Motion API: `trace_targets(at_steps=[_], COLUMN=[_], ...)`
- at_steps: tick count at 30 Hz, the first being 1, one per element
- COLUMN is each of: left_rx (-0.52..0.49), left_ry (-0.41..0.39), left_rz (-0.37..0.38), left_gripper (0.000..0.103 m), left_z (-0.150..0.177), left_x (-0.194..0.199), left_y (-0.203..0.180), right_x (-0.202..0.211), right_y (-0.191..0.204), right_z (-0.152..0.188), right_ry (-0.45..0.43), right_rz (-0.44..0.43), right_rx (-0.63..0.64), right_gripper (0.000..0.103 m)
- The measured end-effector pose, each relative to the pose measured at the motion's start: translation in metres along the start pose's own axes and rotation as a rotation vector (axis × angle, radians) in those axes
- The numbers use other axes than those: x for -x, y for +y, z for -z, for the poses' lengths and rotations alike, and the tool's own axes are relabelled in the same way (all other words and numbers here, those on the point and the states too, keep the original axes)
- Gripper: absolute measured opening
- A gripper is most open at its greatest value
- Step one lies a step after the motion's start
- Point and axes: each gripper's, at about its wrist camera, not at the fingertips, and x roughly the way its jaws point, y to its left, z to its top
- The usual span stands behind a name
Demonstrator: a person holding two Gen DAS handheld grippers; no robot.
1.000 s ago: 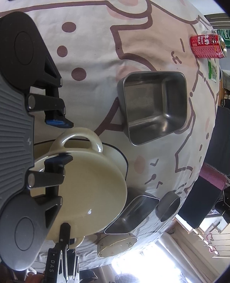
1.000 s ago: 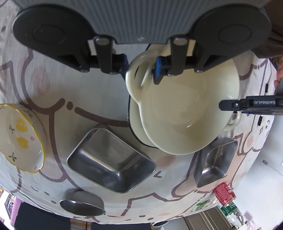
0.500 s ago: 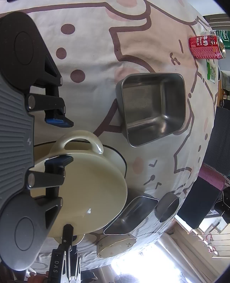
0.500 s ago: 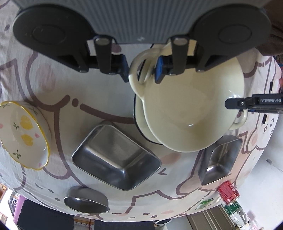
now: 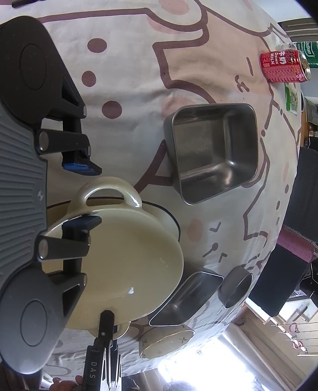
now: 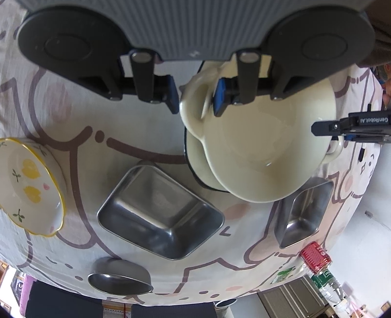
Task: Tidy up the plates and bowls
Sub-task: 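Set the cream bowl down on the white plate with both grippers, then open both grippers to release the cream bowl rim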
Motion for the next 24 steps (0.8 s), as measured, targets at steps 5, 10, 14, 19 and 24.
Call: trace_targets(at_steps=[5,10,14,19,24], left_rx=[-0.004,-0.024,-0.048,-0.070,-0.083], left_ry=[0.002,0.003,-0.008,-0.016,-0.026], left_rz=[-0.021,-0.046,-0.078,-0.088,-0.101], left_gripper=[0.044,0.046,0.055,0.085,0.099], left_z=[-0.001,-0.001,-0.002,0.000,0.003], left_x=[0.000,0.000,0.003,0.007,0.015], left_y=[-0.002,-0.005,-0.011,-0.016,-0.022], right_x=[0.000,0.000,0.001,-0.001,0.010], right_y=[-0.001,-0.003,0.000,-0.002,0.002], right_z=[0.002,0.003,0.005,0.007,0.011], right_ry=[0.003,-0.002,-0.005,-0.011,-0.040], right_rz=[0.000,0.018,0.026,0.066,0.034], right_rx=[0.000,0.004,0.032,0.048,0.052], right_gripper=[0.039,0.050,0.055,0.074,0.092])
